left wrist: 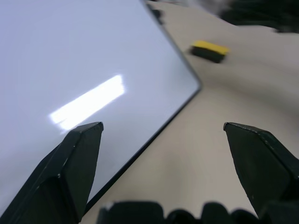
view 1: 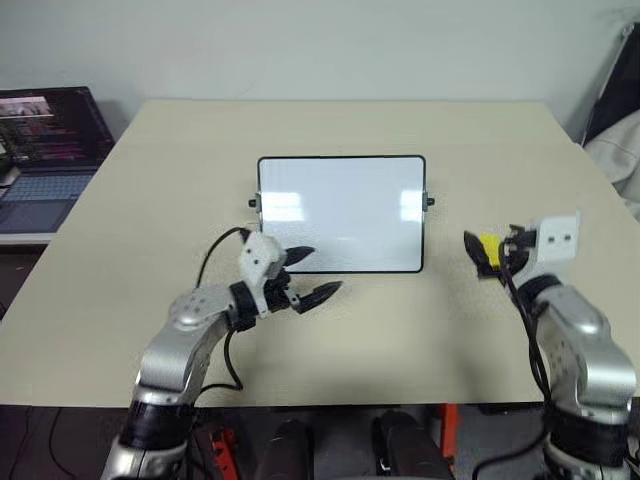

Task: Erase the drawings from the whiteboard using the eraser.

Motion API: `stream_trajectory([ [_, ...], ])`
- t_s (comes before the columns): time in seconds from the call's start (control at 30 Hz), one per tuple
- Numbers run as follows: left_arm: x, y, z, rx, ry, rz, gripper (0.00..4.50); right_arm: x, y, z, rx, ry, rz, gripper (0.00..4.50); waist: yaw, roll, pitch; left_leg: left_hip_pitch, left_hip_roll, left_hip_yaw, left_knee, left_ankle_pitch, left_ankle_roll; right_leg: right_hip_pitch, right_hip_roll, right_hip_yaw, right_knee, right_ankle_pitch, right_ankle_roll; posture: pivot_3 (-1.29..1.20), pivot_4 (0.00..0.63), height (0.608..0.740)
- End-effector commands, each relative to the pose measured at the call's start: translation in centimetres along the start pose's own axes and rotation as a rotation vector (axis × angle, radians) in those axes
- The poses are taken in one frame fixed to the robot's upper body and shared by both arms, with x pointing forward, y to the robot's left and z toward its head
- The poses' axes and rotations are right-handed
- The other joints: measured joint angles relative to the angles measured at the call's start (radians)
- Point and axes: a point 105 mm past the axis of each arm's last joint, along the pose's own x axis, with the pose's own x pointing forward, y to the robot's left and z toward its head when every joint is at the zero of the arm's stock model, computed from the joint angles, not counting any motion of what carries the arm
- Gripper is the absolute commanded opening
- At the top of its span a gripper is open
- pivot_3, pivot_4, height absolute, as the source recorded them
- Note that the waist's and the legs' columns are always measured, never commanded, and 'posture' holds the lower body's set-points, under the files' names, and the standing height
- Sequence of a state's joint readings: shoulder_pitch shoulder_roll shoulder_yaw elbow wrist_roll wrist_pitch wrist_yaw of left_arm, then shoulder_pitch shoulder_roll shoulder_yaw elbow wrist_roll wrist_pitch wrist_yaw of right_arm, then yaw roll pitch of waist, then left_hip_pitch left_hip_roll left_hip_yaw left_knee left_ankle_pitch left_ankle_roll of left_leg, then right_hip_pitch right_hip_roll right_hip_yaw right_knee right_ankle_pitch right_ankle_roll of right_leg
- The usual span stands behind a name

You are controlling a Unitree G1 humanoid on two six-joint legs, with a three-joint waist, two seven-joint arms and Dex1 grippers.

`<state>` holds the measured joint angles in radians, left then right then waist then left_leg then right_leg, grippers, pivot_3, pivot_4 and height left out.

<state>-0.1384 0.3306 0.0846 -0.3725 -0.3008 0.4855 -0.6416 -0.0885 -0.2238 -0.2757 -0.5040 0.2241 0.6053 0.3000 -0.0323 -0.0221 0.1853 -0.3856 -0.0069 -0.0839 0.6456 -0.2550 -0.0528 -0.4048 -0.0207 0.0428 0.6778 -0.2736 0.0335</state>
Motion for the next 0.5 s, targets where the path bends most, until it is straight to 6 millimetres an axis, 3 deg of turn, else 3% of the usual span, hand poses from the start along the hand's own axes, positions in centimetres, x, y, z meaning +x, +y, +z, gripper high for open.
stream_trajectory([
  [0.03,-1.9,1.7,1.5,0.071,-0.084,0.266,4.5,-1.0,1.2,1.2,-0.05,-0.137,0.049,4.48,0.003,0.0,0.0,0.001,0.0,0.001,0.0,0.0,0.0,0.001,0.0,0.0,0.0,-0.002,0.003,0.0,0.15,0.74],
  [0.23,-6.2,3.0,-2.2,0.121,-0.009,0.631,4.5,-3.0,1.4,-2.1,0.033,-0.112,0.045,4.48,0.003,-0.001,-0.001,0.006,0.001,0.003,-0.001,0.0,0.0,0.004,0.001,0.001,0.0,-0.002,0.005,0.0,0.15,0.74],
  [0.33,-6.7,2.0,-4.2,0.108,0.05,0.635,4.5,-3.8,2.0,-3.1,0.046,-0.075,0.067,4.48,0.003,-0.001,-0.001,0.005,0.001,0.004,-0.001,0.0,0.0,0.002,0.001,0.001,0.001,-0.002,0.005,0.0,0.15,0.74],
  [0.5,-5.6,1.5,-4.8,0.094,0.045,0.628,4.5,-3.8,0.8,-3.2,0.024,-0.055,0.058,4.48,0.004,-0.001,-0.001,0.005,0.0,0.005,0.0,0.001,0.001,0.003,0.002,0.0,0.001,-0.002,0.005,0.0,0.15,0.74],
])
